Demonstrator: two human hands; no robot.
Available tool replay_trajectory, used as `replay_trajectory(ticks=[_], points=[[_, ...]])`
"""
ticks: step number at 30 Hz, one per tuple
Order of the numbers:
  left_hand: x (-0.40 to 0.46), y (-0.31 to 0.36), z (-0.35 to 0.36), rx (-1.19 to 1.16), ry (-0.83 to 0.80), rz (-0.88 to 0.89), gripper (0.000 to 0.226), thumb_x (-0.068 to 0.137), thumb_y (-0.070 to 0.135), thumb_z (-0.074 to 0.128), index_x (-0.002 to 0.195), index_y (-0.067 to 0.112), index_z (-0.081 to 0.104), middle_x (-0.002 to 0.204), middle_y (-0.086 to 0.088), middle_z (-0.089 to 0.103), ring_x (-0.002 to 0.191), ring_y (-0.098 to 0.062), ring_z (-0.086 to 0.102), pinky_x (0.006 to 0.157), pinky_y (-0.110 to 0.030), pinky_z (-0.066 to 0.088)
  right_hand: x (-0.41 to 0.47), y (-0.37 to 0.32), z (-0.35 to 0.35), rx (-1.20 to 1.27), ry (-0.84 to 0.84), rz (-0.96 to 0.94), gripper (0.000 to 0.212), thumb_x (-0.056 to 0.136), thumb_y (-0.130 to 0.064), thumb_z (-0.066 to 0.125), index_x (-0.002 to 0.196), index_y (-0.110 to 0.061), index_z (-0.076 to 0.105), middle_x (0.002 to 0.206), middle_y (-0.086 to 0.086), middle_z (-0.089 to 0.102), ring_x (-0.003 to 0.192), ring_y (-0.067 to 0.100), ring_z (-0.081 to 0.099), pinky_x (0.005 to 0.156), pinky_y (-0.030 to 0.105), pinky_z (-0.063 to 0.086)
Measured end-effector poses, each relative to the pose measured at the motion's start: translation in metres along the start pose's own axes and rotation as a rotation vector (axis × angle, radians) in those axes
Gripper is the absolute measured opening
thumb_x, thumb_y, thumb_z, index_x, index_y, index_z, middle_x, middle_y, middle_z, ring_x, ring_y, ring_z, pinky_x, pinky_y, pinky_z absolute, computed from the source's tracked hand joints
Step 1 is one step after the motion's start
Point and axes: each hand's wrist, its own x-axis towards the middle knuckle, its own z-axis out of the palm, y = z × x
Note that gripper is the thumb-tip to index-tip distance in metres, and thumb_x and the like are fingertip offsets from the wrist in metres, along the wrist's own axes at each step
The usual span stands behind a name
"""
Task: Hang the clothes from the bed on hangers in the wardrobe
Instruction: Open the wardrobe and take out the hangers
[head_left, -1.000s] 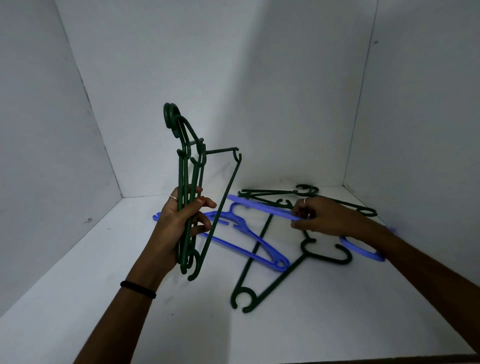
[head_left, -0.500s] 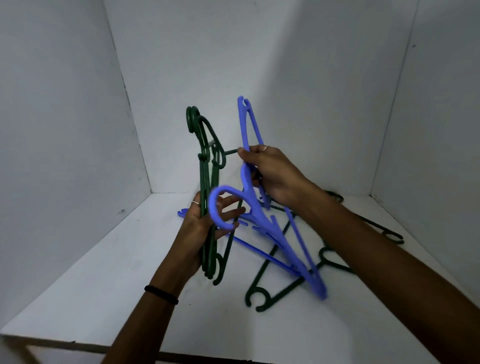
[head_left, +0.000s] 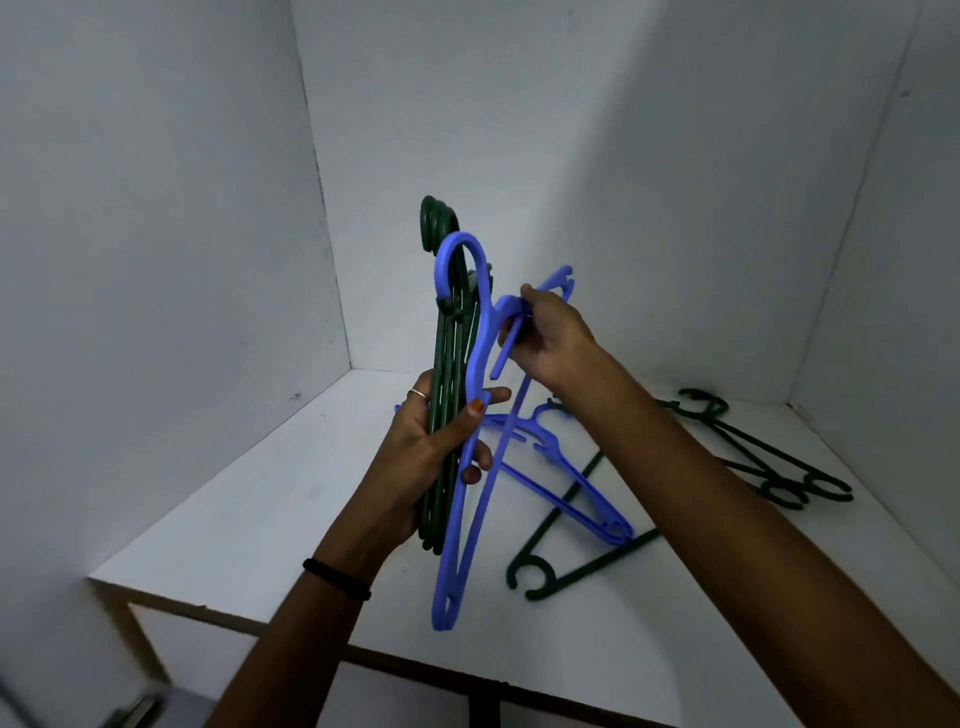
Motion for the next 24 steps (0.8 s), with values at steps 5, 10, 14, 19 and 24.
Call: replay_trajectory(ticks=[5, 10, 14, 19, 24], points=[[-0.011, 0.002, -0.009, 0.002, 0.098, -0.027, 0.022, 0.095, 0.016, 0.051, 0.117, 0.018, 0.052, 0.113, -0.01, 0.069, 0.049, -0.012, 0.051, 0.044, -0.021, 0.047, -0.015, -0.002, -0.049, -0.466, -0.03, -0.041, 0.019, 0.097, -0.019, 0.053, 0.085, -0.005, 0.059, 0.075, 0.009, 0.054, 0.062, 0.017, 0.052, 0.061, 0.025, 0.046], [-0.016, 0.001, -0.016, 0.098, 0.194, -0.039, 0.029, 0.097, 0.022, 0.05, 0.124, 0.015, 0.049, 0.113, -0.006, 0.07, 0.048, -0.01, 0.053, 0.046, -0.02, 0.049, -0.023, -0.005, -0.105, -1.057, -0.04, -0.022, 0.02, 0.097, -0.021, 0.053, 0.1, -0.004, 0.063, 0.086, 0.01, 0.063, 0.071, 0.017, 0.058, 0.067, 0.027, 0.049], [-0.023, -0.002, -0.012, 0.039, 0.291, -0.05, 0.02, 0.097, 0.021, 0.051, 0.116, 0.018, 0.053, 0.106, -0.002, 0.072, 0.048, -0.01, 0.052, 0.046, -0.02, 0.048, -0.02, 0.017, -0.136, -1.447, -0.075, -0.033, 0.019, 0.095, -0.028, 0.056, 0.101, -0.012, 0.063, 0.089, 0.003, 0.063, 0.081, 0.014, 0.059, 0.074, 0.028, 0.052], [-0.037, -0.006, -0.011, 0.068, 0.355, -0.064, 0.022, 0.097, 0.021, 0.051, 0.119, 0.017, 0.052, 0.079, 0.008, 0.071, 0.048, -0.01, 0.053, 0.046, -0.02, 0.049, -0.01, 0.041, -0.147, -1.719, -0.012, -0.189, 0.033, 0.094, -0.029, 0.057, 0.115, -0.003, 0.057, 0.112, 0.013, 0.061, 0.1, 0.021, 0.057, 0.082, 0.029, 0.044], [-0.047, -0.004, -0.014, 0.042, 0.375, -0.067, 0.026, 0.096, 0.022, 0.052, 0.122, 0.017, 0.052, 0.105, 0.0, 0.072, 0.052, -0.011, 0.054, 0.048, -0.021, 0.05, -0.003, 0.056, -0.152, -1.888, 0.003, -0.136, 0.024, 0.085, -0.016, 0.066, 0.097, -0.008, 0.048, 0.098, 0.008, 0.053, 0.084, 0.02, 0.055, 0.066, 0.026, 0.044]])
